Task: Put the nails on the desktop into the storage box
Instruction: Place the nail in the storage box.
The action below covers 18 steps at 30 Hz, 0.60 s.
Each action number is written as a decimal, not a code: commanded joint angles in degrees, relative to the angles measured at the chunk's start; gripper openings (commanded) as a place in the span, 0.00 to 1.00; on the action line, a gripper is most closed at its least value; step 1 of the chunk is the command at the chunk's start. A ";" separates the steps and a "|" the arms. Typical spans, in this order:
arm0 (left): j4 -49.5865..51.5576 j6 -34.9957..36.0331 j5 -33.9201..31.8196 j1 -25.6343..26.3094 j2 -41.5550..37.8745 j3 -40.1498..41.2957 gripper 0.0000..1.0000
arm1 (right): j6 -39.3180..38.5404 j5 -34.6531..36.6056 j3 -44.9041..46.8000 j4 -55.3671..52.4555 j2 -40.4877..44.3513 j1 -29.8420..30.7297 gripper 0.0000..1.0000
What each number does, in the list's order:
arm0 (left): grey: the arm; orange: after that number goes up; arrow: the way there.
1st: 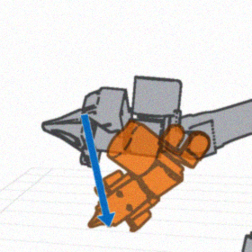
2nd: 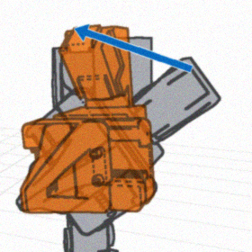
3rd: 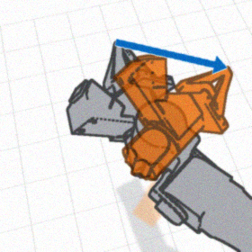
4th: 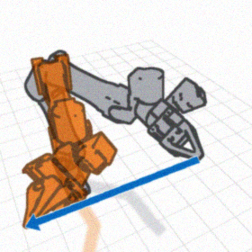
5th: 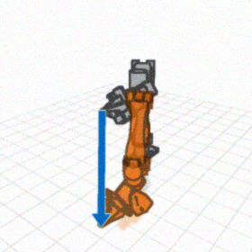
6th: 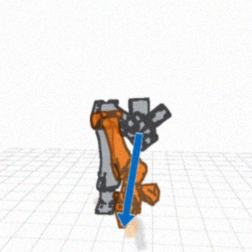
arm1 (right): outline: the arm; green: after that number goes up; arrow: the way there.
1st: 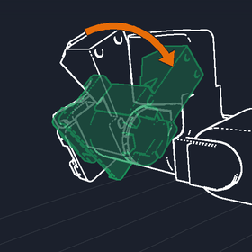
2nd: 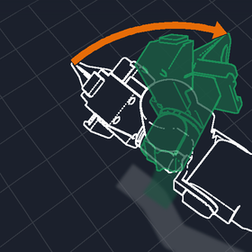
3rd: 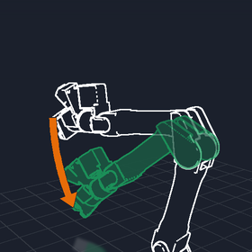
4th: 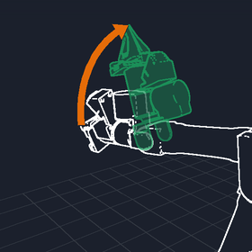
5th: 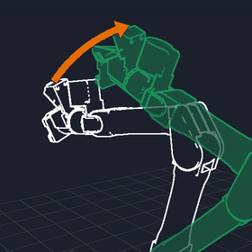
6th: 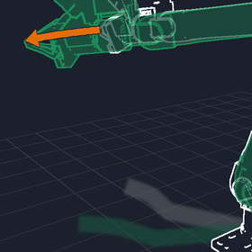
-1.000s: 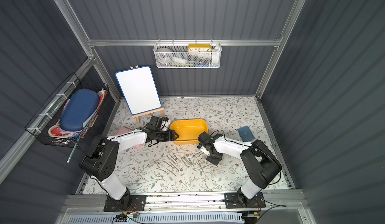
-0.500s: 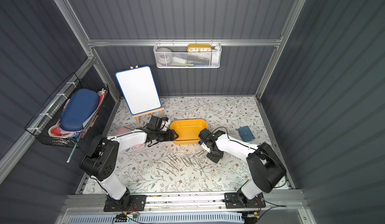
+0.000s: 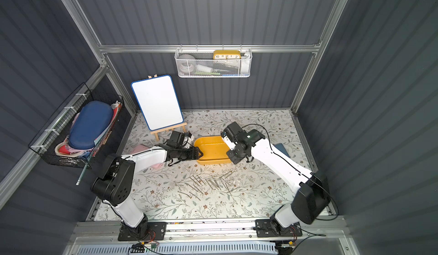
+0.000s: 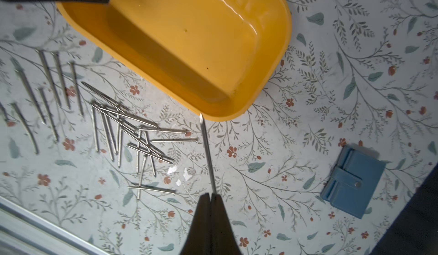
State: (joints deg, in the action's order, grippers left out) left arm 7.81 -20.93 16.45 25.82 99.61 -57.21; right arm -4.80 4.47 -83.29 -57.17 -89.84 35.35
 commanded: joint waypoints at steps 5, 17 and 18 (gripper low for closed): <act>2.02 0.37 0.26 -0.42 -2.36 -2.27 0.73 | 15.34 -11.12 -25.14 -14.66 -21.75 -0.72 0.00; 2.25 0.10 1.04 -0.42 -3.02 -3.58 0.73 | 17.76 -9.50 -25.34 -12.15 -24.64 -3.10 0.00; 2.05 0.10 1.12 -0.42 -2.94 -3.39 0.73 | 18.22 -8.63 -23.86 -11.21 -23.53 -3.25 0.00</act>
State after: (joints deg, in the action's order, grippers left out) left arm 9.06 -20.95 16.69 25.82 98.00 -60.07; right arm 11.92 -6.17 -109.01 -67.53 -116.64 32.01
